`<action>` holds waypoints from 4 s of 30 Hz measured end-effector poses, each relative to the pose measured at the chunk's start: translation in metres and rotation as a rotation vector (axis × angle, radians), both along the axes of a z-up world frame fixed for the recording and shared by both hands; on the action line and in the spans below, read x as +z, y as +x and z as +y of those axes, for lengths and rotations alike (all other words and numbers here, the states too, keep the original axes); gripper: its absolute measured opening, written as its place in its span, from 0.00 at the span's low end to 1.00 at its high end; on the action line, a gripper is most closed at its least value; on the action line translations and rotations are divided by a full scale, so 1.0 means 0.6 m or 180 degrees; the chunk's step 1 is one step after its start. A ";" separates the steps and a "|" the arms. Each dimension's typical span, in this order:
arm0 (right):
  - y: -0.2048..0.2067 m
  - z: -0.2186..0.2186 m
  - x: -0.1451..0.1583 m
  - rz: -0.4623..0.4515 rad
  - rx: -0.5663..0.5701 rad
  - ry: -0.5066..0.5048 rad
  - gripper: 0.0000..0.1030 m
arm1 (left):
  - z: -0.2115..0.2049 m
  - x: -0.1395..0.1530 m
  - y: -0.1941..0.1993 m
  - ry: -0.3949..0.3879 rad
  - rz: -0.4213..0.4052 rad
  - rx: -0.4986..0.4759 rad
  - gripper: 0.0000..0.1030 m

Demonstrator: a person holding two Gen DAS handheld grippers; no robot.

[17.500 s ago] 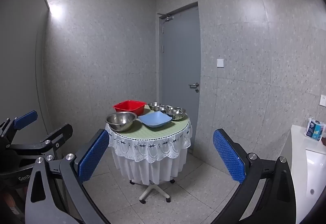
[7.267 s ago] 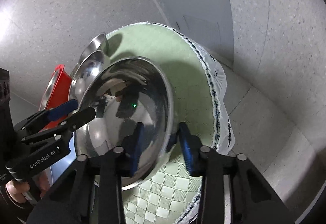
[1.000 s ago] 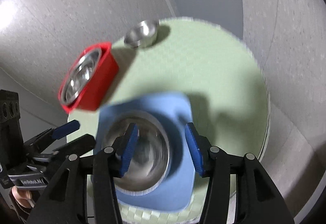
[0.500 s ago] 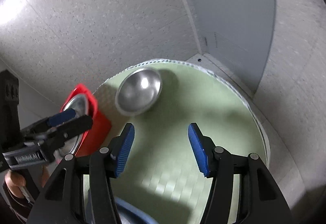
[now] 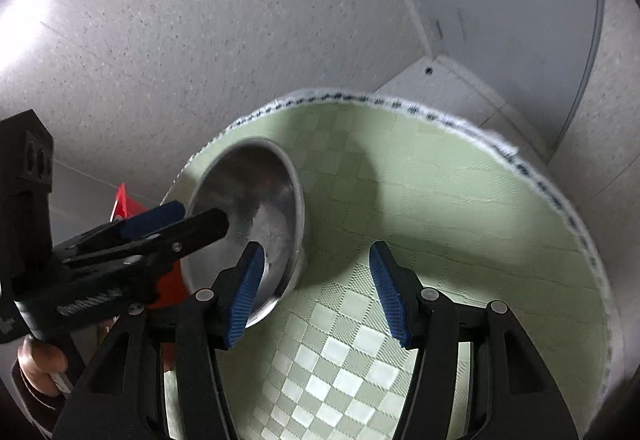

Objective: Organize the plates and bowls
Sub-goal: 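Grasp the small steel bowl rim with the right gripper, then carry the small steel bowl over the blue plate and lower it, then grip the light-blue plate edge with the right gripper beneath the stacked bowls, then lift the blue plate with its bowls and lower it onto the red basin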

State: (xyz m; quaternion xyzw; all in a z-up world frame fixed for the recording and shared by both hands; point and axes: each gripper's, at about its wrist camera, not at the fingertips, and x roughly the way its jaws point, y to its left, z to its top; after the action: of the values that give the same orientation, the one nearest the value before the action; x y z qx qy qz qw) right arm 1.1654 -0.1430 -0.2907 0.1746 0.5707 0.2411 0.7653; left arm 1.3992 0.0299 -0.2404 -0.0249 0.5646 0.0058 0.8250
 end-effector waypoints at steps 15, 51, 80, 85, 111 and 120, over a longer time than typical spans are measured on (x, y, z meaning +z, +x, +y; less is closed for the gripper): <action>-0.067 -0.048 0.084 -0.0208 -0.0287 0.0222 0.15 | -0.033 0.040 -0.072 -0.0347 -0.0347 -0.0335 0.19; -0.529 -0.008 0.101 -0.0102 -0.0644 -0.0493 0.18 | 0.017 0.026 -0.550 -0.0688 -0.0136 -0.0984 0.19; -0.550 -0.055 0.096 -0.0280 -0.0812 -0.0708 0.71 | 0.122 0.006 -0.568 -0.0843 -0.0395 -0.0408 0.88; -0.545 -0.049 0.050 -0.0039 -0.0756 -0.0467 0.71 | 0.120 -0.031 -0.574 -0.0909 -0.0186 -0.0377 0.87; -0.482 -0.013 0.133 -0.0209 -0.0559 0.0013 0.43 | 0.142 0.064 -0.564 -0.1033 -0.0602 -0.0608 0.47; -0.347 0.110 0.202 -0.0414 -0.0056 0.0086 0.43 | 0.280 0.147 -0.526 -0.1024 -0.0907 -0.0134 0.47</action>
State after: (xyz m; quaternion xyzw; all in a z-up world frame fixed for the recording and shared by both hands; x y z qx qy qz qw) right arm 0.9571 -0.0769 -0.1692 0.1739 0.5150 0.2528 0.8004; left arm 1.0834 0.1980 -0.1519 -0.1449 0.4363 -0.1052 0.8818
